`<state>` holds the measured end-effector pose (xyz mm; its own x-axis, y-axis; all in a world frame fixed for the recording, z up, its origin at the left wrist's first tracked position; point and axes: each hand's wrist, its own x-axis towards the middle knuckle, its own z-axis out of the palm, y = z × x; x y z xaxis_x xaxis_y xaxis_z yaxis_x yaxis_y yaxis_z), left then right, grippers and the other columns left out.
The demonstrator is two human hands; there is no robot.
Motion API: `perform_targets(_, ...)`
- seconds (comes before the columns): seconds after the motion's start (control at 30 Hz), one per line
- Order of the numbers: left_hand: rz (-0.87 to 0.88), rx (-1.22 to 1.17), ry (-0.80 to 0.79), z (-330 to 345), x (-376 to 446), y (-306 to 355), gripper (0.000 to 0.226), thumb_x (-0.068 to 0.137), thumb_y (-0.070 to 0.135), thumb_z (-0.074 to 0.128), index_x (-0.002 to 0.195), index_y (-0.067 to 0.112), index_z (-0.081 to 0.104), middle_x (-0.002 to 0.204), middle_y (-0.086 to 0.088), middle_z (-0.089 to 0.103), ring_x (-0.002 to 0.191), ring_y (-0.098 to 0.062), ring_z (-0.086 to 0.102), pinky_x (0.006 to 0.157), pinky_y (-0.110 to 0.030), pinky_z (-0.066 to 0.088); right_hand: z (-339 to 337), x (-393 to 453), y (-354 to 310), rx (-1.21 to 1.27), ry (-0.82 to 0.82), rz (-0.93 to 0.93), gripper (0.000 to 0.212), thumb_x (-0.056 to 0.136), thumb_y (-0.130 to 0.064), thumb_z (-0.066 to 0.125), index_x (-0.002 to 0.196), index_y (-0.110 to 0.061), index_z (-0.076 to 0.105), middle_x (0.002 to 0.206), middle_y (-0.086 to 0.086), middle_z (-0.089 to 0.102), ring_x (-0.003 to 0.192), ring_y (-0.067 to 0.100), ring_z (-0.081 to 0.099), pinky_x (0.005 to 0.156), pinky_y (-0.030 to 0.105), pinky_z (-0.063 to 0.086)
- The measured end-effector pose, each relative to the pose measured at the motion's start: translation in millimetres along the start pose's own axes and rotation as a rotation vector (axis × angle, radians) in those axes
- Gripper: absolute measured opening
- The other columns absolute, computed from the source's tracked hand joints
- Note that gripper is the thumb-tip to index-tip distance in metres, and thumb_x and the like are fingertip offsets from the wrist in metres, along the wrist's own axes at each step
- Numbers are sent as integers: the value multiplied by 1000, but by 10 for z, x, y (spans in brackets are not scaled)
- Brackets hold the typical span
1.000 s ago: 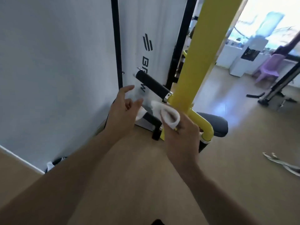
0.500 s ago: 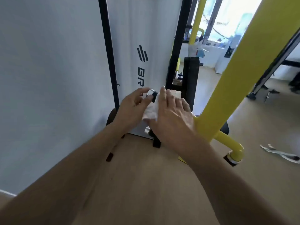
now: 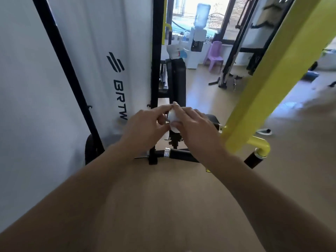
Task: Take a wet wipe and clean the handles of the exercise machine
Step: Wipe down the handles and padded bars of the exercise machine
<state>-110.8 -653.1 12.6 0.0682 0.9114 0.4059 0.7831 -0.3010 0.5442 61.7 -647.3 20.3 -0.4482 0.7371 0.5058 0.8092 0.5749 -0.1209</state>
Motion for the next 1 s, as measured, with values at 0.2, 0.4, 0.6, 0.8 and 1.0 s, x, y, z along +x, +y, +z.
perform_targets(0.2, 130, 232, -36, -108, 76, 44, 40, 90, 63, 54, 125, 46, 60, 57, 18, 44, 68, -11, 55, 58, -25, 35, -237, -300, 99, -404, -90, 264, 42, 89, -12, 72, 129, -1, 63, 108, 18, 73, 99, 35, 70, 80, 39, 56)
perform_targets(0.4, 155, 251, -12, -89, 130, 39, 40, 89, 66, 53, 123, 47, 61, 75, 10, 66, 75, -18, 62, 63, -30, 40, -9, -119, -17, -192, 57, 117, 43, 90, -18, 72, 129, 0, 63, 119, 17, 71, 109, 36, 67, 91, 44, 54)
perform_targets(0.6, 128, 294, -30, -152, 149, 13, 48, 86, 73, 48, 123, 45, 62, 70, 13, 59, 71, -15, 53, 64, -29, 35, -109, -197, 135, -466, -38, 143, 37, 88, -7, 66, 125, -8, 65, 109, 10, 74, 97, 27, 72, 80, 33, 56)
perform_targets(0.8, 117, 253, -52, -79, 183, 67, 36, 90, 60, 59, 120, 42, 64, 79, 8, 68, 83, -21, 62, 68, -32, 41, -117, -170, 145, -525, -54, 178, 26, 92, -12, 56, 114, -1, 66, 96, 17, 72, 88, 33, 72, 75, 39, 59)
perform_targets(1.0, 111, 360, -13, -156, 237, 66, 41, 87, 68, 55, 122, 46, 64, 78, 5, 69, 77, -22, 65, 70, -36, 52, -50, 76, 129, -179, -100, -23, 54, 95, -22, 67, 144, -7, 50, 136, 10, 63, 122, 31, 61, 100, 40, 49)
